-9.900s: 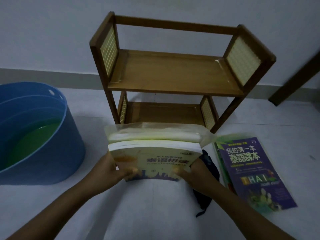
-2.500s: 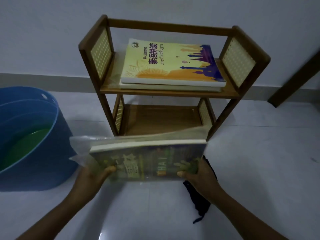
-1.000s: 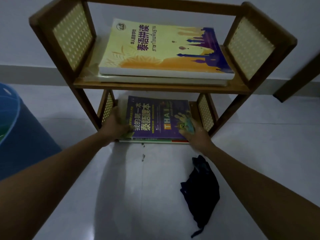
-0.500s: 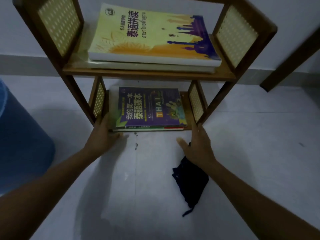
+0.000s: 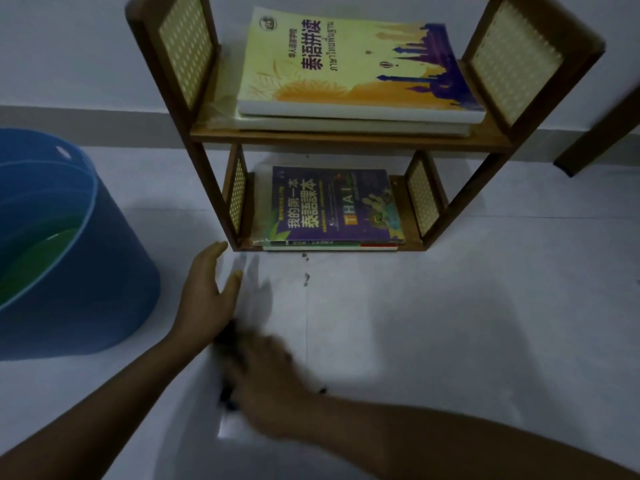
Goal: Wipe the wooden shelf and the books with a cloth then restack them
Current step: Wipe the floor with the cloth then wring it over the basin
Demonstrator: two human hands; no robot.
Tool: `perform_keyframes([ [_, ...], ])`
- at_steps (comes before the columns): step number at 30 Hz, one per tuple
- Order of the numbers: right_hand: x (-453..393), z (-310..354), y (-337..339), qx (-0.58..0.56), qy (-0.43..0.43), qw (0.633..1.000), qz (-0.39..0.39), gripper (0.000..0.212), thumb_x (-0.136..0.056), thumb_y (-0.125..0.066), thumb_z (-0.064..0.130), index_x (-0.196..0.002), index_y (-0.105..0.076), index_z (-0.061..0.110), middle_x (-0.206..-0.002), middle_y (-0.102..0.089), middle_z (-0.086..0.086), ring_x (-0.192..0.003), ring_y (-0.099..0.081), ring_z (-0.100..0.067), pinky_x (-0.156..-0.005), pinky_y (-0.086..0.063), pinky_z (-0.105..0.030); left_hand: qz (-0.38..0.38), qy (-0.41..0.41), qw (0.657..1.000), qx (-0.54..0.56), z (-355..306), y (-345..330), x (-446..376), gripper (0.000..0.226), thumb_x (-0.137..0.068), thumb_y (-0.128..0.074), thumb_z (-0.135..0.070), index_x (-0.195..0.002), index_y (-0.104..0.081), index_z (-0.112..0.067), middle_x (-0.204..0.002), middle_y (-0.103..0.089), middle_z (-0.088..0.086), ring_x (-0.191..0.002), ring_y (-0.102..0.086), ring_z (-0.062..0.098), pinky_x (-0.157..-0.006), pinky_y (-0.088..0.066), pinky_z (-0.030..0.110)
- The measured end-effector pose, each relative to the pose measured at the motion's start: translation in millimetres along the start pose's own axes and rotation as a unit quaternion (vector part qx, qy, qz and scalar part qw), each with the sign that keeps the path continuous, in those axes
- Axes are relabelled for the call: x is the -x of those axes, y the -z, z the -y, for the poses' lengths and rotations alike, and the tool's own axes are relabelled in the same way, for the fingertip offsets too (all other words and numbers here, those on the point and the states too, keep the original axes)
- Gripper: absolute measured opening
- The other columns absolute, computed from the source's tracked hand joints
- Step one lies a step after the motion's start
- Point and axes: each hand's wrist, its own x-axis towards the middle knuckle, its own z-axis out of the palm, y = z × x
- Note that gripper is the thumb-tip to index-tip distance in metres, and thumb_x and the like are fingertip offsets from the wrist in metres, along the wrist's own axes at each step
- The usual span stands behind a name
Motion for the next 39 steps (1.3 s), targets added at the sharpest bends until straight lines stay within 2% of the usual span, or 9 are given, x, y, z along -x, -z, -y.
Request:
perform_keyframes([
  [5, 11.8, -15.3, -13.8, 0.182, 0.187, 0.965, 0.016, 0.043, -0.095, -0.047, 0.033, -0.137, -0.041, 0.025, -0.147, -0.034, -0.008, -0.134, -0.033, -0.032, -0.105, -0.03, -0.048, 0.001, 0.015, 1.0, 0.012, 11.8, -4.3, 7.0, 0.048, -0.094, -0.056, -0.018, -0.139, -0.042, -0.011, -0.143, -0.045, 0.012, -0.129, -0.045, 0.028, -0.106, -0.042, 0.049],
  [9, 39.4, -113.4, 65.5, 0.087, -0.104, 0.976, -0.169, 0.024, -0.096, -0.054, 0.024, -0.119, -0.061, 0.022, -0.101, -0.067, 0.0, -0.081, -0.064, -0.019, -0.073, -0.052, -0.031, 0.013, 0.027, 1.0, 0.004, 24.9, -0.2, 19.9, 0.047, -0.094, -0.056, -0.016, -0.139, -0.043, -0.011, -0.143, -0.045, 0.011, -0.127, -0.047, 0.029, -0.104, -0.043, 0.048],
  [12, 116.4, -199.1, 120.9, 0.169, -0.326, 0.9, -0.235, 0.05, -0.087, -0.051, 0.025, -0.135, -0.052, 0.008, -0.13, -0.057, -0.02, -0.115, -0.055, -0.037, -0.103, -0.042, -0.04, 0.013, 0.049, 0.999, 0.006, 29.8, 1.4, 23.4, 0.046, -0.094, -0.055, -0.016, -0.139, -0.044, -0.012, -0.143, -0.045, 0.011, -0.123, -0.05, 0.029, -0.099, -0.046, 0.042],
  [16, 151.1, -230.0, 121.5, 0.15, -0.532, 0.769, -0.32, 0.065, -0.083, -0.037, 0.029, -0.139, -0.04, -0.005, -0.125, -0.051, -0.038, -0.107, -0.052, -0.053, -0.092, -0.045, -0.061, 0.005, 0.07, 0.997, 0.018, 29.2, 3.5, 18.6, 0.046, -0.095, -0.053, -0.014, -0.14, -0.043, -0.012, -0.143, -0.045, 0.011, -0.122, -0.051, 0.027, -0.094, -0.043, 0.032],
  [22, 55.8, -85.9, 52.1, 0.044, -0.269, 0.947, -0.17, 0.022, -0.096, -0.043, 0.03, -0.115, -0.053, 0.026, -0.1, -0.054, 0.01, -0.095, -0.056, -0.014, -0.079, -0.042, -0.011, 0.006, 0.054, 0.998, 0.033, 13.8, -1.2, 13.2, 0.046, -0.094, -0.054, -0.011, -0.139, -0.043, -0.011, -0.142, -0.046, 0.012, -0.122, -0.05, 0.027, -0.097, -0.044, 0.036],
  [27, 52.4, -17.8, -9.8, 0.094, 0.143, 0.983, 0.062, 0.046, -0.099, -0.037, 0.03, -0.144, -0.033, 0.025, -0.15, -0.036, -0.009, -0.137, -0.03, -0.031, -0.113, -0.024, -0.052, 0.03, 0.057, 0.997, 0.042, 11.8, -6.0, 16.7, 0.045, -0.093, -0.056, -0.008, -0.136, -0.047, -0.008, -0.139, -0.049, 0.012, -0.124, -0.049, 0.025, -0.099, -0.041, 0.032],
  [32, 30.8, -18.1, 67.5, -0.206, -0.095, 0.971, 0.076, 0.054, -0.088, -0.052, 0.007, -0.14, -0.042, 0.02, -0.134, -0.054, -0.006, -0.118, -0.05, -0.015, -0.097, -0.033, -0.01, 0.108, 0.103, 0.984, 0.097, 1.2, 13.4, 24.6, 0.033, -0.093, -0.058, -0.023, -0.125, -0.057, -0.016, -0.124, -0.062, 0.003, -0.116, -0.058, 0.02, -0.093, -0.044, 0.025],
  [35, 7.4, -14.9, 116.3, -0.349, -0.194, 0.917, 0.021, 0.041, -0.079, -0.07, 0.004, -0.113, -0.055, 0.021, -0.113, -0.066, -0.004, -0.099, -0.064, -0.016, -0.084, -0.051, -0.024, 0.254, 0.18, 0.906, 0.288, -21.5, 31.8, 29.7, 0.054, -0.078, -0.057, -0.068, -0.112, -0.068, -0.027, -0.116, -0.07, 0.001, -0.111, -0.063, 0.022, -0.101, -0.047, 0.042],
  [39, -27.9, 12.4, 175.7, -0.491, -0.22, 0.842, 0.047, 0.022, -0.085, -0.069, 0.005, -0.104, -0.057, 0.008, -0.1, -0.068, -0.012, -0.091, -0.067, -0.024, -0.08, -0.056, -0.032, 0.275, 0.174, 0.842, 0.43, -53.4, 67.8, 33.4, 0.05, -0.084, -0.065, -0.044, -0.125, -0.06, -0.016, -0.122, -0.065, 0.016, -0.112, -0.062, 0.035, -0.096, -0.05, 0.046],
])
